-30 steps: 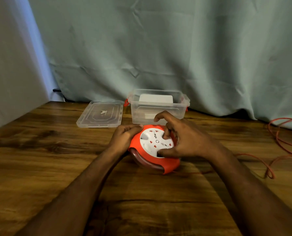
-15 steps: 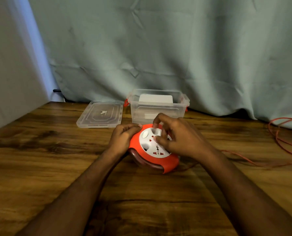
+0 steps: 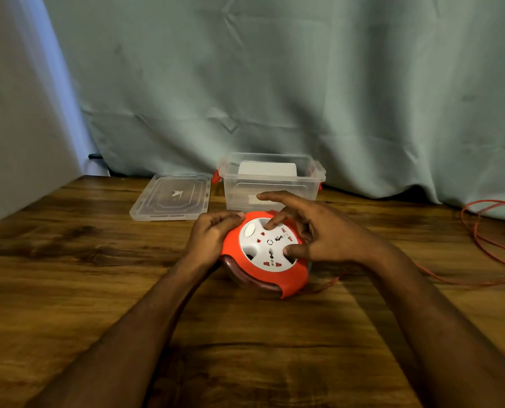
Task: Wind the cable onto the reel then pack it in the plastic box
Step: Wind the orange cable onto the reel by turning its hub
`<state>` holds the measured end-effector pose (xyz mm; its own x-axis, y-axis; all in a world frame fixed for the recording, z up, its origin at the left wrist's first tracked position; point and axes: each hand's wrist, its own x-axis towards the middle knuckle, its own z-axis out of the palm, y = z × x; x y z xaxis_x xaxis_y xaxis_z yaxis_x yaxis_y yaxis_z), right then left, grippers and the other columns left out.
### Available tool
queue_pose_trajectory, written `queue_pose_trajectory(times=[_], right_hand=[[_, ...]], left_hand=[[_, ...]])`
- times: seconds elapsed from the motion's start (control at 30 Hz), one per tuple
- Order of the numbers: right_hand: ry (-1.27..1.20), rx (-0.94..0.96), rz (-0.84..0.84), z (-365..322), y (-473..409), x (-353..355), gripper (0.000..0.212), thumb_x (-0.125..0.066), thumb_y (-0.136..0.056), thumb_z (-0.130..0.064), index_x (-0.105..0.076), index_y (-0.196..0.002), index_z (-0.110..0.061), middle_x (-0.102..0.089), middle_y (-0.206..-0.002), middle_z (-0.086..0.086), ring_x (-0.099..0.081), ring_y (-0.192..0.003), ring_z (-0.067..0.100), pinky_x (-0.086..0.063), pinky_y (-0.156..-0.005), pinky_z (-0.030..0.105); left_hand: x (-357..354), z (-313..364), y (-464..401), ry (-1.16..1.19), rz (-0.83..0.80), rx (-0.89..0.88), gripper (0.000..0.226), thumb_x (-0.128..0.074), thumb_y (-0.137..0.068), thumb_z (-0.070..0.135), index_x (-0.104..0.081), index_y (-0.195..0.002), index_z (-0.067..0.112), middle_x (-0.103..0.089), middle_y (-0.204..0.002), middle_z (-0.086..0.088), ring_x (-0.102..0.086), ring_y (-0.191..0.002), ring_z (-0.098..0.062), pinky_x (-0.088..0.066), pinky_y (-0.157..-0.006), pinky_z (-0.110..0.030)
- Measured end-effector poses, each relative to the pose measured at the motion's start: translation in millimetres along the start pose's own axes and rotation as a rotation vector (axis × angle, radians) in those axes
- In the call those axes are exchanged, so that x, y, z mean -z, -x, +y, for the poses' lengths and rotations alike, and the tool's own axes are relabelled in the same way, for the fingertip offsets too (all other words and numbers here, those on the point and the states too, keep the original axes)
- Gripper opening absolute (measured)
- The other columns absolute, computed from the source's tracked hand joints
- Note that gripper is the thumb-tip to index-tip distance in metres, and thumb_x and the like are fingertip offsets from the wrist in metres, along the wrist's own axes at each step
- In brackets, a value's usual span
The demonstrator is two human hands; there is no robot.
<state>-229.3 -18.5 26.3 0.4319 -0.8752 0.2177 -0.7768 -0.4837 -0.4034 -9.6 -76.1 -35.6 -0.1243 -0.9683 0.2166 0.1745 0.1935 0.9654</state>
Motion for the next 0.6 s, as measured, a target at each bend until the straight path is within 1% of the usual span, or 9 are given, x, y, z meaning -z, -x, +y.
queue_pose_trajectory(times=[0.13, 0.27, 0.33, 0.43, 0.47, 0.53, 0.6], right_hand=[[0.049, 0.003, -0.018, 1.3, 1.4, 0.8, 0.103, -0.086, -0.084, -0.017, -0.027, -0.163, -0.046, -0.069, -0.136, -0.02, -0.059, -0.076, -0.019, -0.042, -0.062, 0.015], [0.066, 0.0, -0.012, 2.6, 0.6, -1.9, 0.104, -0.087, -0.082, -0.021, -0.026, -0.16, -0.056, -0.067, -0.135, -0.025, -0.065, -0.083, -0.006, -0.052, -0.061, 0.02], [0.051, 0.005, 0.002, 3.1, 0.0, -2.0, 0.106, -0.087, -0.08, -0.021, -0.026, -0.16, -0.056, -0.069, -0.131, -0.023, -0.065, -0.085, -0.008, -0.054, -0.062, 0.02], [0.013, 0.005, 0.036, 2.5, 1.0, -2.0, 0.113, -0.091, -0.075, -0.024, -0.02, -0.155, -0.063, -0.07, -0.124, -0.022, -0.068, -0.09, -0.004, -0.063, -0.071, 0.029], [0.009, 0.003, 0.043, 2.4, 1.5, -2.2, 0.115, -0.092, -0.074, -0.026, -0.019, -0.154, -0.065, -0.071, -0.122, -0.022, -0.066, -0.09, -0.007, -0.062, -0.073, 0.027], [0.035, 0.0, 0.054, 2.3, 2.3, -2.9, 0.116, -0.093, -0.073, -0.031, -0.018, -0.155, -0.063, -0.07, -0.119, -0.023, -0.062, -0.086, -0.015, -0.055, -0.07, 0.021], [0.081, -0.01, 0.074, 1.3, 2.1, -4.1, 0.113, -0.093, -0.072, -0.039, -0.021, -0.156, -0.061, -0.069, -0.116, -0.023, -0.059, -0.082, -0.017, -0.048, -0.068, 0.017]], left_hand=[[0.6, 0.7, 0.5, -0.006, -0.002, 0.001, 0.023, -0.064, -0.094, 0.012, -0.08, -0.078, 0.016, -0.078, -0.08, -0.014, -0.072, -0.073, -0.033, -0.058, -0.071, -0.04], [1.1, 0.4, 0.7, -0.027, 0.002, -0.002, 0.019, -0.064, -0.094, 0.013, -0.079, -0.083, 0.015, -0.078, -0.084, -0.015, -0.073, -0.076, -0.035, -0.06, -0.074, -0.042], [1.3, 1.4, 1.6, -0.027, -0.009, -0.007, 0.02, -0.064, -0.094, 0.014, -0.08, -0.082, 0.016, -0.078, -0.086, -0.017, -0.073, -0.078, -0.037, -0.059, -0.075, -0.045], [1.4, 2.9, 2.9, -0.019, -0.017, -0.008, 0.026, -0.063, -0.095, 0.015, -0.081, -0.078, 0.019, -0.078, -0.083, -0.015, -0.073, -0.074, -0.034, -0.059, -0.073, -0.043], [1.6, 2.9, 2.9, -0.014, -0.014, -0.006, 0.026, -0.063, -0.095, 0.014, -0.081, -0.077, 0.018, -0.078, -0.082, -0.015, -0.073, -0.073, -0.033, -0.059, -0.071, -0.042], [1.7, 2.4, 2.7, -0.008, -0.013, -0.001, 0.023, -0.063, -0.096, 0.015, -0.08, -0.081, 0.016, -0.078, -0.083, -0.017, -0.073, -0.072, -0.033, -0.06, -0.07, -0.041], [2.4, 1.2, 1.9, -0.002, -0.007, 0.0, 0.02, -0.063, -0.095, 0.015, -0.079, -0.084, 0.013, -0.077, -0.084, -0.019, -0.073, -0.072, -0.034, -0.059, -0.071, -0.041]])
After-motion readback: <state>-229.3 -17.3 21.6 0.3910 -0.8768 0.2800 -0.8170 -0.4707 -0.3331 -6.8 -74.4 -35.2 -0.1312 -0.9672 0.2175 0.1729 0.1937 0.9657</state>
